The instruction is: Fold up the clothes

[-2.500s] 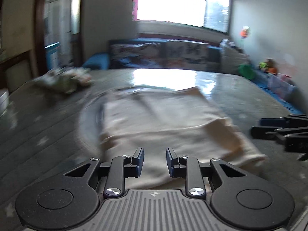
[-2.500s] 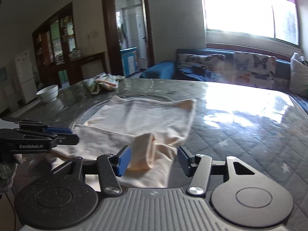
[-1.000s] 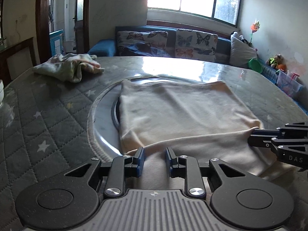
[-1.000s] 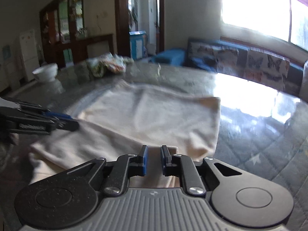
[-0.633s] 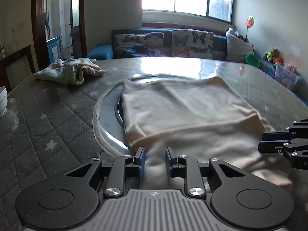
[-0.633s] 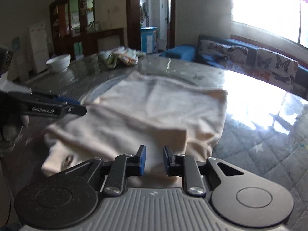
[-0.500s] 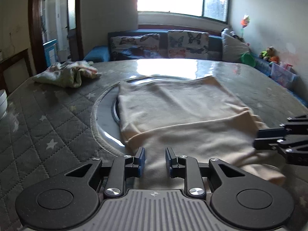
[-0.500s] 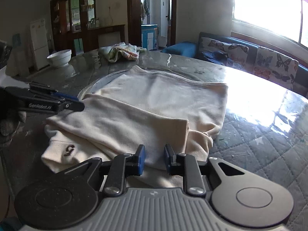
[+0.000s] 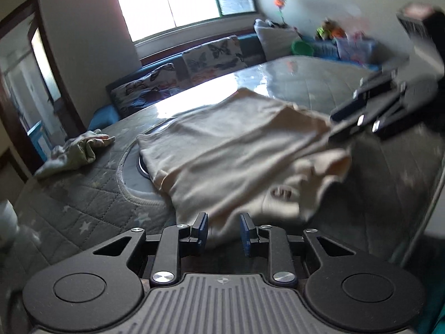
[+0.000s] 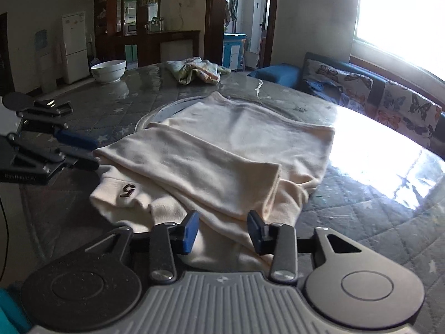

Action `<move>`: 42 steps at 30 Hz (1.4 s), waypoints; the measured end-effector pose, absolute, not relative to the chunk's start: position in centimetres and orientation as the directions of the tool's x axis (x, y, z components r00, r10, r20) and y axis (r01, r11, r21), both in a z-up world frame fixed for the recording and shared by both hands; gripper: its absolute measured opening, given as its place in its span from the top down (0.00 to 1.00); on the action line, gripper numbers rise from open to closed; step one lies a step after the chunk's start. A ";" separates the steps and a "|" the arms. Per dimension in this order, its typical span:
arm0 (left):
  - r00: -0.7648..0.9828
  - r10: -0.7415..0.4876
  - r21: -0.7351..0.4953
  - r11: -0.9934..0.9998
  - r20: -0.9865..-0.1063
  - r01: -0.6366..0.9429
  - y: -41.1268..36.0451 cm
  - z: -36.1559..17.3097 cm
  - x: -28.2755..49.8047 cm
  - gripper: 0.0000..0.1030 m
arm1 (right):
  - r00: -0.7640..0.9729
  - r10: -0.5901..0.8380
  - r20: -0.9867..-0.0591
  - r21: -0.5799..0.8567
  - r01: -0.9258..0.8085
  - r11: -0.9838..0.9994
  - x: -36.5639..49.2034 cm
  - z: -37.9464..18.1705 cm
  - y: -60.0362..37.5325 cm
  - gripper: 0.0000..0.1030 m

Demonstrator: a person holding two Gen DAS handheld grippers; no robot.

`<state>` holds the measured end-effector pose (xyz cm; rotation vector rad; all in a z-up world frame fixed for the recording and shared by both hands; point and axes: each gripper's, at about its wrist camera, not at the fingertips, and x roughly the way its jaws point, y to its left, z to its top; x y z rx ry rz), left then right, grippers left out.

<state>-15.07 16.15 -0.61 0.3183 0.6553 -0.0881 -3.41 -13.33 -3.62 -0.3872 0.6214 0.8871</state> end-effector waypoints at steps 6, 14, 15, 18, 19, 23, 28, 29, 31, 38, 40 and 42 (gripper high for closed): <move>0.817 0.019 0.396 0.881 -0.577 0.259 14.5 -1.9 -16.0 0.73 | 0.478 0.571 -0.668 -0.108 -0.821 0.561 -4.5 -3.6 -14.6 0.56; 0.838 -0.004 0.483 0.816 -0.545 0.318 13.2 -3.3 -15.7 0.72 | 0.463 0.556 -0.690 -0.145 -0.841 0.521 -6.1 -4.3 -15.1 0.50; 0.841 -0.004 0.489 0.812 -0.541 0.319 13.2 -3.4 -15.6 0.72 | 0.463 0.554 -0.692 -0.151 -0.843 0.515 -6.2 -4.5 -15.1 0.48; 0.847 -0.029 0.482 0.812 -0.530 0.329 13.2 -3.4 -15.5 0.72 | 0.465 0.552 -0.692 -0.176 -0.850 0.496 -6.6 -4.8 -14.9 0.46; 0.849 -0.037 0.480 0.812 -0.526 0.332 13.2 -3.4 -15.5 0.72 | 0.467 0.552 -0.690 -0.186 -0.852 0.489 -6.7 -4.8 -14.8 0.46; 0.847 -0.068 0.479 0.800 -0.527 0.362 13.0 -3.6 -15.5 0.73 | 0.471 0.559 -0.682 -0.217 -0.861 0.460 -7.2 -4.9 -14.5 0.44; 0.849 -0.093 0.448 0.816 -0.520 0.364 13.2 -3.4 -15.2 0.86 | 0.471 0.570 -0.673 -0.244 -0.869 0.430 -7.5 -5.0 -14.0 0.42; 0.850 -0.097 0.441 0.821 -0.518 0.363 13.3 -3.3 -15.1 0.89 | 0.470 0.573 -0.671 -0.248 -0.871 0.424 -7.5 -5.0 -13.9 0.41; 0.852 -0.105 0.411 0.842 -0.512 0.351 13.7 -2.9 -14.9 0.90 | 0.469 0.580 -0.666 -0.255 -0.874 0.414 -7.5 -4.9 -13.7 0.38; 0.864 -0.115 0.264 0.925 -0.490 0.273 15.5 -0.2 -12.6 0.90 | 0.483 0.601 -0.637 -0.292 -0.873 0.391 -6.9 -5.2 -12.5 0.31; 0.864 -0.120 0.231 0.937 -0.488 0.261 15.7 0.2 -11.8 0.91 | 0.488 0.611 -0.623 -0.306 -0.871 0.383 -6.6 -5.3 -12.0 0.31; 0.861 -0.129 0.195 0.948 -0.492 0.253 16.1 0.5 -11.0 0.91 | 0.484 0.621 -0.616 -0.306 -0.874 0.378 -6.2 -5.5 -11.4 0.31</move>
